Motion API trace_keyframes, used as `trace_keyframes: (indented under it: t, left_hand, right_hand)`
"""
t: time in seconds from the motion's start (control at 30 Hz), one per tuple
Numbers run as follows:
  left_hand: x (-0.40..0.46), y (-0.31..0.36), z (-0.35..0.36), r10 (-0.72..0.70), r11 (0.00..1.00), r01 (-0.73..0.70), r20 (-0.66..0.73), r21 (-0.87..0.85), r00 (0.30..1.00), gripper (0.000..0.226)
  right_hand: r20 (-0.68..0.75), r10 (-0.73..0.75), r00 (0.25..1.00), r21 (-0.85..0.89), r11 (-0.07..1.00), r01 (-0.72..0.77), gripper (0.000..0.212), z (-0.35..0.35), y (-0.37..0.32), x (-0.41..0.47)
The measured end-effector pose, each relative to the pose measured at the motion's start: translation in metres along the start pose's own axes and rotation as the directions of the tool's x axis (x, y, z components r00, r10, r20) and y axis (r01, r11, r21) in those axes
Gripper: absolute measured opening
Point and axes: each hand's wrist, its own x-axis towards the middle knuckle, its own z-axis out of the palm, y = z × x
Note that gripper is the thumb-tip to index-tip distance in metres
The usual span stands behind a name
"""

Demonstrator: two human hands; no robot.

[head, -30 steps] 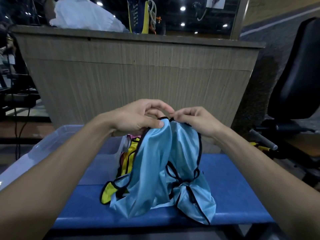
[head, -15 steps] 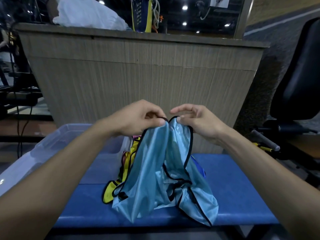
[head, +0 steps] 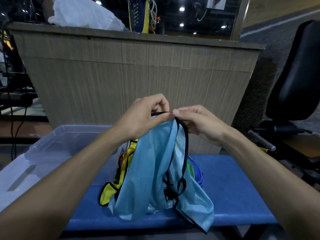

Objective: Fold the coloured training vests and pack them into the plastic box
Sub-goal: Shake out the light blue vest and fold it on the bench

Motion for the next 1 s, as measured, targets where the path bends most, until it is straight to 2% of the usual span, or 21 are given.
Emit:
trace_keyframes:
  t: [0.07,0.13,0.23,0.37,0.43,0.5,0.57,0.67,0.8,0.9,1.0]
  left_hand:
    - [0.000,0.000,0.001,-0.023,1.000,0.023,-0.005,0.000,1.000,0.025]
    - [-0.001,-0.003,0.001,-0.062,0.998,0.063,0.033,-0.025,0.998,0.023]
    - [-0.007,-0.008,-0.003,-0.145,0.976,0.173,0.196,-0.135,0.970,0.022]
    - [-0.020,-0.012,-0.004,-0.171,0.945,0.270,0.424,-0.184,0.889,0.032]
    - [-0.022,-0.010,0.003,-0.117,0.967,0.194,0.391,-0.163,0.913,0.032]
    - [-0.021,-0.008,0.010,-0.084,0.993,0.104,0.281,-0.054,0.956,0.024]
    - [-0.019,-0.002,0.012,-0.077,0.996,0.084,0.253,-0.016,0.964,0.015]
    - [-0.017,0.002,0.013,-0.008,0.977,0.089,0.385,-0.194,0.923,0.018]
    - [-0.020,0.004,0.010,-0.019,0.912,0.171,0.379,-0.373,0.925,0.020]
    - [-0.020,0.009,0.004,-0.058,0.904,0.207,0.371,-0.374,0.927,0.014]
    - [-0.016,0.008,-0.006,-0.091,0.950,0.178,0.318,-0.256,0.944,0.013]
  right_hand:
    - [-0.014,-0.045,0.999,-0.059,0.997,0.044,0.045,0.000,-0.001,-0.003]
    - [-0.046,-0.100,0.994,-0.133,0.987,0.093,0.038,-0.001,-0.002,-0.004]
    - [-0.075,-0.135,0.988,-0.194,0.974,0.118,0.033,-0.012,-0.007,-0.004]
    - [-0.049,-0.155,0.987,-0.222,0.965,0.140,0.018,-0.027,-0.013,-0.007]
    - [0.012,-0.144,0.990,-0.195,0.970,0.143,0.014,-0.027,-0.015,-0.009]
    - [0.065,-0.147,0.987,-0.176,0.972,0.156,0.022,-0.026,-0.015,-0.009]
    - [0.108,-0.147,0.983,-0.182,0.969,0.165,0.025,-0.024,-0.017,-0.009]
    - [0.183,-0.128,0.975,-0.202,0.965,0.164,0.028,-0.025,-0.023,-0.012]
    - [0.215,-0.114,0.970,-0.233,0.958,0.165,0.026,-0.031,-0.027,-0.014]
    - [0.215,-0.106,0.971,-0.268,0.949,0.164,0.027,-0.038,-0.026,-0.013]
    - [0.191,-0.095,0.977,-0.347,0.924,0.158,0.029,-0.043,-0.022,-0.012]
